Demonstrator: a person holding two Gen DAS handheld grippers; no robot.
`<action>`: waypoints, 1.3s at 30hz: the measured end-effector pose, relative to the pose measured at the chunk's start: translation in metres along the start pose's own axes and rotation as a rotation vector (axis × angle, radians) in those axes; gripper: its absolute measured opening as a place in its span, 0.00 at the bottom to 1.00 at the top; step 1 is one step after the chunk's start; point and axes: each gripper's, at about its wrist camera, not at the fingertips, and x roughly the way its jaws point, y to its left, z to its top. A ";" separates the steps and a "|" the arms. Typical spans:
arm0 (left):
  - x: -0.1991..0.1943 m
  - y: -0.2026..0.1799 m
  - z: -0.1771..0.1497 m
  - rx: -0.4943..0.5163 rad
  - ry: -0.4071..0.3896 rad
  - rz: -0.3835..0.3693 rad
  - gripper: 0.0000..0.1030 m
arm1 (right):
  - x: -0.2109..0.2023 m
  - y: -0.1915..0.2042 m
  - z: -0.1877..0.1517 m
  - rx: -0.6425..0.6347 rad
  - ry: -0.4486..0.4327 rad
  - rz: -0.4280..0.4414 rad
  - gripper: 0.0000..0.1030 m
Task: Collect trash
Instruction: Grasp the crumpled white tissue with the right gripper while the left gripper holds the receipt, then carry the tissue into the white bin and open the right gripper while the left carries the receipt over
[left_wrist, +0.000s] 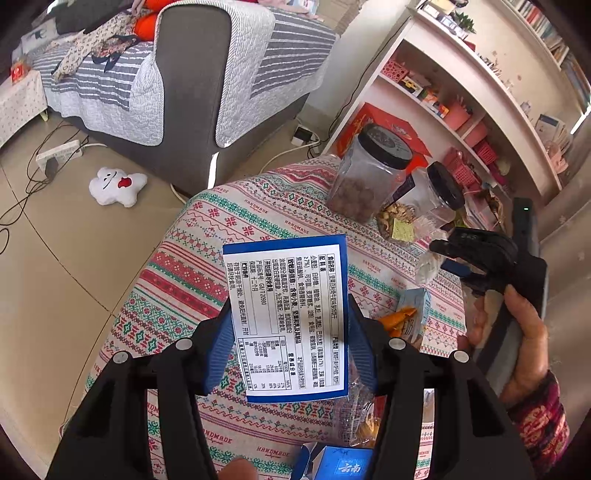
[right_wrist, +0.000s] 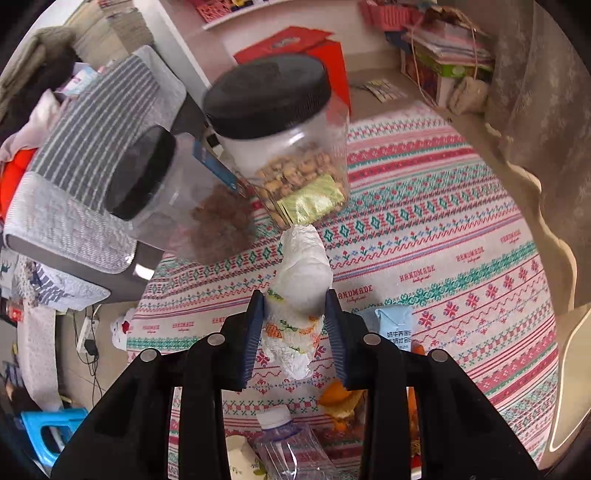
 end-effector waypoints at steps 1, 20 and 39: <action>-0.002 -0.002 0.000 0.003 -0.015 -0.002 0.54 | -0.016 -0.001 -0.001 -0.022 -0.032 0.007 0.31; -0.027 -0.057 -0.021 0.084 -0.141 -0.101 0.54 | -0.210 -0.170 -0.083 0.093 -0.541 -0.275 0.32; -0.028 -0.195 -0.105 0.417 -0.130 -0.193 0.54 | -0.225 -0.332 -0.139 0.434 -0.525 -0.595 0.87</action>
